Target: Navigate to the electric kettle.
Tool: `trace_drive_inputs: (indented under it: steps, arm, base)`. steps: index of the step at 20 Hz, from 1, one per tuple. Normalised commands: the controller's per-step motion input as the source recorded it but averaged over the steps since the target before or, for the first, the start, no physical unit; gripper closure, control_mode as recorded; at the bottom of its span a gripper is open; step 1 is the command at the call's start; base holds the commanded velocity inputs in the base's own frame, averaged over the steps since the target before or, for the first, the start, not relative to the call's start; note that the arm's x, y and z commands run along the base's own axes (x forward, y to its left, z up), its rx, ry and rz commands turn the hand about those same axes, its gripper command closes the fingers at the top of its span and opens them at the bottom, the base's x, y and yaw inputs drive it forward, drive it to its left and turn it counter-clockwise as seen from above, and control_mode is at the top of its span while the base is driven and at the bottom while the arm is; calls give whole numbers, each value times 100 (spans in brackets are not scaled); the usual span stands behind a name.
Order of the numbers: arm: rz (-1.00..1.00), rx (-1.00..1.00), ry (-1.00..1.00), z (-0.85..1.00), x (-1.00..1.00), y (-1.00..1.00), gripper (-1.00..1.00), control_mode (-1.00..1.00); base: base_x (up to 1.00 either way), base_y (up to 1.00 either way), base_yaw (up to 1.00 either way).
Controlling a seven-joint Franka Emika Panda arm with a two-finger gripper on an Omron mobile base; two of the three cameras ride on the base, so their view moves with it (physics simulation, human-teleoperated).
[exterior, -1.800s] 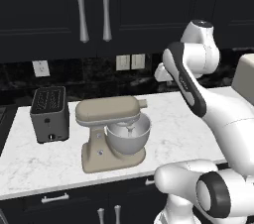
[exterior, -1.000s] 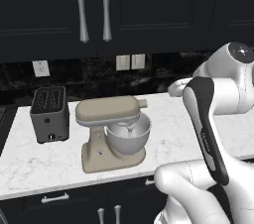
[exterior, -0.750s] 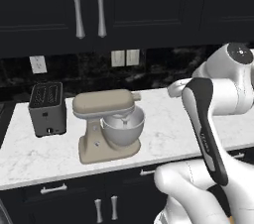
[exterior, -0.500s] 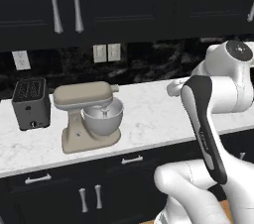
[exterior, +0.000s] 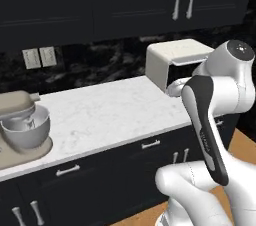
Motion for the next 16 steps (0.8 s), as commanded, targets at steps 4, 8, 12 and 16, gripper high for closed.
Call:
trace_drive_inputs:
  steps: [4, 8, 12, 16]
  arm:
    - [0, 0, 0, 0, 0, 0, -100, 100]
    - [0, 0, 0, 0, 0, 0, -100, 100]
    - [0, 0, 0, 0, 0, 0, -100, 100]
    - [0, 0, 0, 0, 0, 0, -100, 100]
  base:
    - [-20, -97, -38]
    - [-16, -41, -71]
    - [-15, 0, -86]
    - [-30, 0, -85]
